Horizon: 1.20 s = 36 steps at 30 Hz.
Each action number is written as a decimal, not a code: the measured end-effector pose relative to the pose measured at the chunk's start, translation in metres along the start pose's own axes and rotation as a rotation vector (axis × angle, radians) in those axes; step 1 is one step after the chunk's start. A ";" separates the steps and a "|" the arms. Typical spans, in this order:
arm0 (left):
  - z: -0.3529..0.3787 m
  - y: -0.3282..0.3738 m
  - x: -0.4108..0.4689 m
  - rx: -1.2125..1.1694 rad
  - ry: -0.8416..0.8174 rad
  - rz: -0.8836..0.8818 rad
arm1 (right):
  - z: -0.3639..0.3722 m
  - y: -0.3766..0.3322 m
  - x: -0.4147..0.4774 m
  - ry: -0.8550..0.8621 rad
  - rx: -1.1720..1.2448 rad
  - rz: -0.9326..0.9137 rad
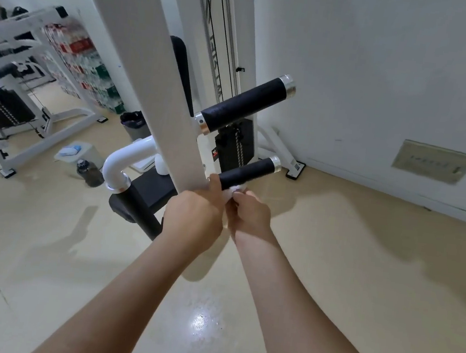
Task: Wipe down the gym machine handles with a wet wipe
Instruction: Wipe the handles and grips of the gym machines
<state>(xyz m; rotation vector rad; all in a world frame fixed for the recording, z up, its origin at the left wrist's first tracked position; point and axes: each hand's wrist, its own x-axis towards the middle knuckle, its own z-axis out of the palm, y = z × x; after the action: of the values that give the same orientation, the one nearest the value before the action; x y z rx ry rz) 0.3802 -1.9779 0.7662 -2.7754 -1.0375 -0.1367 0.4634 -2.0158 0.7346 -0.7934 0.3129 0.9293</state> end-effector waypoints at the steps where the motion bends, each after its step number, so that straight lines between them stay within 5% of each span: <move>1: 0.000 0.000 0.000 -0.011 -0.005 -0.004 | -0.002 -0.009 0.008 0.035 0.061 -0.033; 3: 0.001 0.001 0.002 -0.039 -0.009 -0.005 | -0.004 -0.013 0.015 0.065 0.017 -0.079; 7: 0.009 0.000 0.005 -0.084 0.024 -0.009 | 0.003 0.020 0.005 -0.163 -0.143 0.010; 15: 0.003 0.007 0.001 -0.025 -0.011 -0.028 | -0.018 -0.036 0.023 0.038 0.289 -0.119; 20: -0.001 0.016 0.009 0.052 -0.016 -0.053 | -0.005 -0.020 0.008 0.027 0.014 -0.069; 26: -0.001 0.015 0.013 0.124 -0.004 0.011 | -0.005 -0.055 0.024 0.129 0.285 -0.096; 30: 0.002 0.017 0.016 0.121 0.003 -0.019 | 0.001 -0.029 0.007 0.074 0.055 -0.015; 34: 0.001 0.016 0.017 0.142 0.003 -0.001 | -0.001 -0.050 0.010 0.188 0.126 -0.124; 36: 0.002 0.017 0.018 0.117 -0.007 0.000 | -0.004 -0.052 0.013 0.297 -0.040 -0.261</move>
<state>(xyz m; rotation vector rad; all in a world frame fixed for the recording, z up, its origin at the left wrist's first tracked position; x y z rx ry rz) 0.4044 -1.9785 0.7642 -2.6729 -1.0137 -0.0644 0.5131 -2.0291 0.7487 -0.9857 0.4389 0.5739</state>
